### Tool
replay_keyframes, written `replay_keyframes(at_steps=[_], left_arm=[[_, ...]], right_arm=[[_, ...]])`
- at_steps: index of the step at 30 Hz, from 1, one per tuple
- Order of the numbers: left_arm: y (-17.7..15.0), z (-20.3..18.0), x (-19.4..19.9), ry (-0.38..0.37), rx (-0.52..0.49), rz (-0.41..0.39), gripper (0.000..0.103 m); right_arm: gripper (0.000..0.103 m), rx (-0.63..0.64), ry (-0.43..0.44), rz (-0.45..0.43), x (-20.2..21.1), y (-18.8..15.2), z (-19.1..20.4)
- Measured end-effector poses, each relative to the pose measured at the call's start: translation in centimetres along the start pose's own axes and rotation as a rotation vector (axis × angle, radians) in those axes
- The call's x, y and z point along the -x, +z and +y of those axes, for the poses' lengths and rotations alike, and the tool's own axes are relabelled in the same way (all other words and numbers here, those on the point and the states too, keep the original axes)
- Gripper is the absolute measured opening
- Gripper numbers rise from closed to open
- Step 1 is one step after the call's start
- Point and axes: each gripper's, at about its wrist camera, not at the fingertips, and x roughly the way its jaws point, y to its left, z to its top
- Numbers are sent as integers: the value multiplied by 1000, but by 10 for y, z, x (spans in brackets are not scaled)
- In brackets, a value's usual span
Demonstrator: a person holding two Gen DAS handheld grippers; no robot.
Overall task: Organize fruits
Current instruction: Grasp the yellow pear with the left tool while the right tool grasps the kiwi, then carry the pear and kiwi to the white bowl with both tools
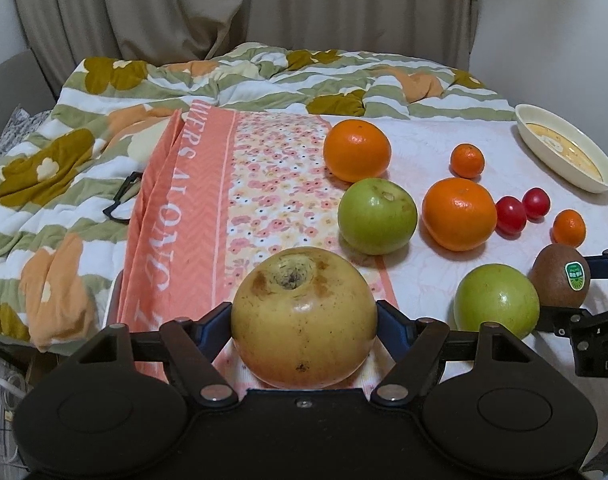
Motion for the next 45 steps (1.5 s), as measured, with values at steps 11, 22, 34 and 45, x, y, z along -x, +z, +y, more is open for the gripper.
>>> replay_keyframes(at_steps=[11, 22, 34, 45], left_arm=[[-5, -16, 48, 55, 47, -69, 79], [3, -76, 112, 153, 129, -160, 79], [46, -183, 130, 115, 125, -277, 79], [113, -254, 78, -10, 46, -288, 79]], right_arm=[[80, -44, 29, -61, 44, -4, -13], [80, -43, 61, -140, 114, -7, -69], [80, -37, 18, -187, 163, -1, -182], [80, -55, -60, -201, 149, 32, -269]])
